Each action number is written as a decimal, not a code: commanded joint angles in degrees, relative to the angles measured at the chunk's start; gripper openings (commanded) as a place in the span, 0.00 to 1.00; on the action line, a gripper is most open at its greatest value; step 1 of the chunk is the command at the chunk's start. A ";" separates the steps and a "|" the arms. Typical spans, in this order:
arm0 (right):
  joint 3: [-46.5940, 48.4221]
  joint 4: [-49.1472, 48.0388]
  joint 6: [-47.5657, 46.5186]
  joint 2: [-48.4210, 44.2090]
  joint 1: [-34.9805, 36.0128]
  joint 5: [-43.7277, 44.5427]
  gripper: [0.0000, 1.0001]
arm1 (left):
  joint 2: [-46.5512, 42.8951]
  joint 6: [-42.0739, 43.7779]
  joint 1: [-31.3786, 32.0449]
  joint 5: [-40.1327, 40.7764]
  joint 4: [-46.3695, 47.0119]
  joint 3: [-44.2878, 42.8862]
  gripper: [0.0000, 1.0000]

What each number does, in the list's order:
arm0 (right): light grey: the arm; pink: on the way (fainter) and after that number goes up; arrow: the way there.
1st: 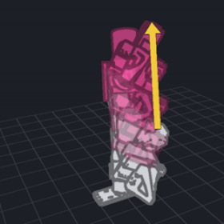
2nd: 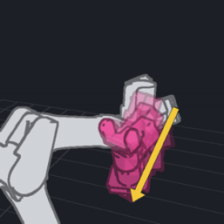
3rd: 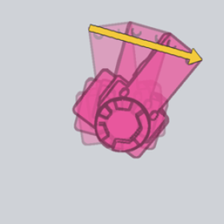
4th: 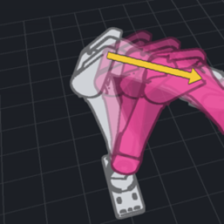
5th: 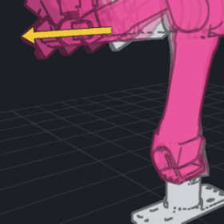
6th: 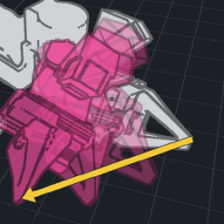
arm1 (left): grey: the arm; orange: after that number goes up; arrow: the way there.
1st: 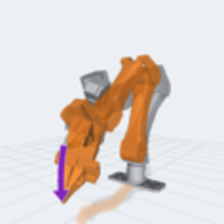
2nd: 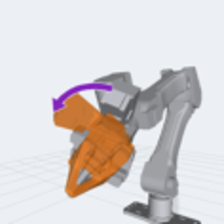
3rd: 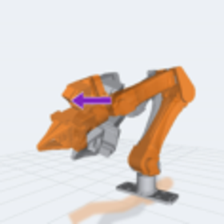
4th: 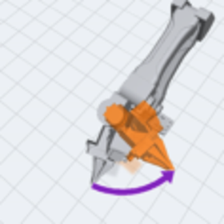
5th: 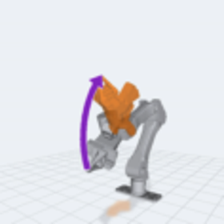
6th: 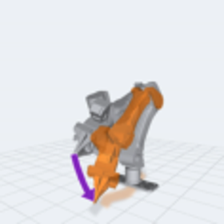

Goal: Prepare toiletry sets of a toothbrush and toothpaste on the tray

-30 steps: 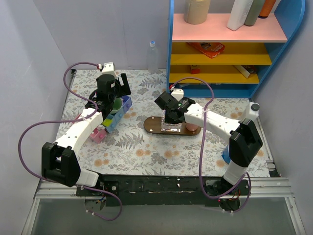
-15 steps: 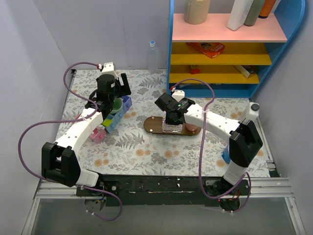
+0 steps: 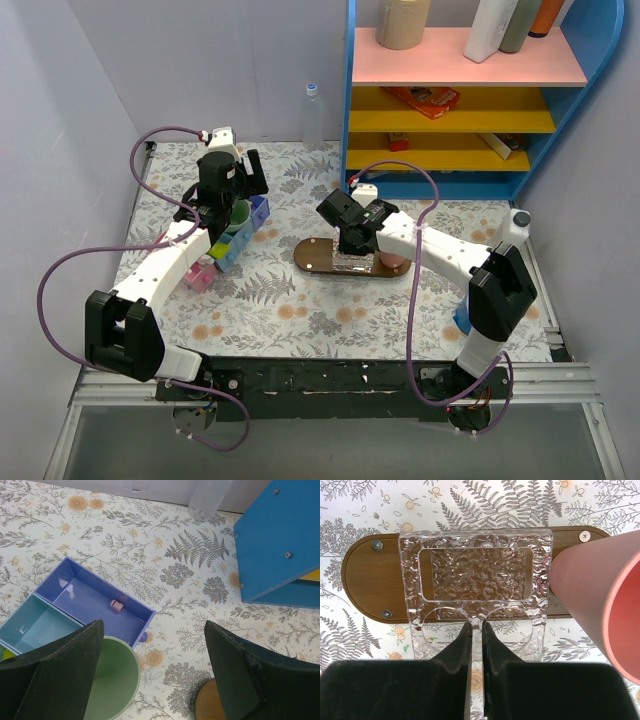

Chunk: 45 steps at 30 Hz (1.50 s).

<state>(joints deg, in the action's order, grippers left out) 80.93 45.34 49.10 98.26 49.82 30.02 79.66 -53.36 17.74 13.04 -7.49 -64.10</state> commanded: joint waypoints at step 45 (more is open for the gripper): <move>-10.95 -24.94 -27.65 -26.26 -21.33 -28.43 0.68 | -8.73 -8.07 -13.96 -10.15 -23.97 -4.28 0.98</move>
<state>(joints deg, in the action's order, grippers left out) 73.54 28.05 25.36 77.01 34.68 10.02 75.57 -60.53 4.08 0.99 -24.18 -67.92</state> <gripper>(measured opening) 0.679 0.981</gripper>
